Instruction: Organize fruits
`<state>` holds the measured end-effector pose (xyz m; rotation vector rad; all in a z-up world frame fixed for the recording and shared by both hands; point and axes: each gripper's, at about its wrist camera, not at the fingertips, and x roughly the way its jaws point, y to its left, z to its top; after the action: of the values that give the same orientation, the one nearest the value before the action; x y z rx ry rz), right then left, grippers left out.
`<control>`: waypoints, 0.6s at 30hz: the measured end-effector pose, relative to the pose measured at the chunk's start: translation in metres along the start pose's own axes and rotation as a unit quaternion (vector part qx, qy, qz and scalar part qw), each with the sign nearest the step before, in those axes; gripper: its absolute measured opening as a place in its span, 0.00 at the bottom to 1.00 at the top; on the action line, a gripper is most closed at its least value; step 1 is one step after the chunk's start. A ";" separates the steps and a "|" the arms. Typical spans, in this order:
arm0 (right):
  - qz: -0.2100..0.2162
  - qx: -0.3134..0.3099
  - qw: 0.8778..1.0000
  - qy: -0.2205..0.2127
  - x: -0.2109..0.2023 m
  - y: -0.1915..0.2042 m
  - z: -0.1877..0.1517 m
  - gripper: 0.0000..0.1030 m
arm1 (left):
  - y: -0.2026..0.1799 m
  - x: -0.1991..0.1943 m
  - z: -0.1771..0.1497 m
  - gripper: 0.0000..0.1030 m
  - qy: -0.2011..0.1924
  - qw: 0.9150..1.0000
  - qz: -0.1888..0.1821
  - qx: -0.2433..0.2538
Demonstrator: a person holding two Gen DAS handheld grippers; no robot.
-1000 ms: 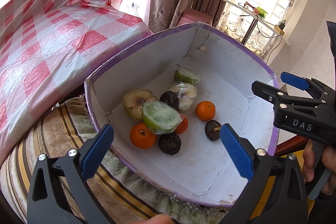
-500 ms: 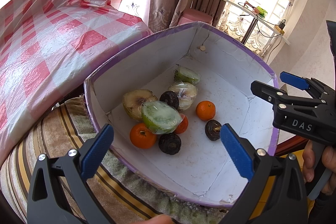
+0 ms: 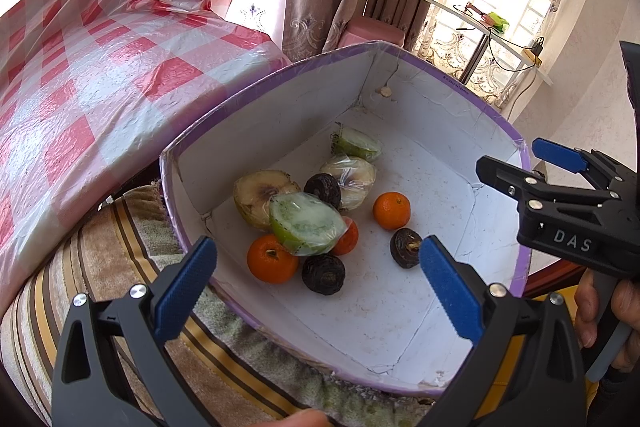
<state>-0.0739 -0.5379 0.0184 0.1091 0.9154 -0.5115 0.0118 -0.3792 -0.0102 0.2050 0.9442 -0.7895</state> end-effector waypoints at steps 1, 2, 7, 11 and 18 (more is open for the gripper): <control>0.000 0.000 1.000 0.000 0.000 0.000 0.000 0.84 | 0.000 0.000 0.000 0.98 0.000 1.000 0.000 0.000; 0.000 0.001 1.000 0.000 0.000 -0.001 0.000 0.84 | 0.000 0.000 0.000 0.98 0.000 1.000 0.000 0.000; 0.000 0.000 1.000 0.001 0.001 0.001 0.000 0.84 | 0.000 0.000 0.000 0.98 0.000 1.000 0.000 0.000; 0.000 0.000 1.000 0.000 0.001 0.001 0.000 0.84 | -0.002 0.002 -0.002 0.98 -0.007 1.000 0.001 0.009; 0.014 0.006 1.000 -0.012 -0.006 0.005 0.006 0.84 | -0.004 -0.029 0.001 0.98 -0.035 0.999 -0.006 0.017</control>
<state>-0.0703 -0.5327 0.0263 0.1265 0.8857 -0.4918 0.0002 -0.3675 0.0137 0.1992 0.8674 -0.8191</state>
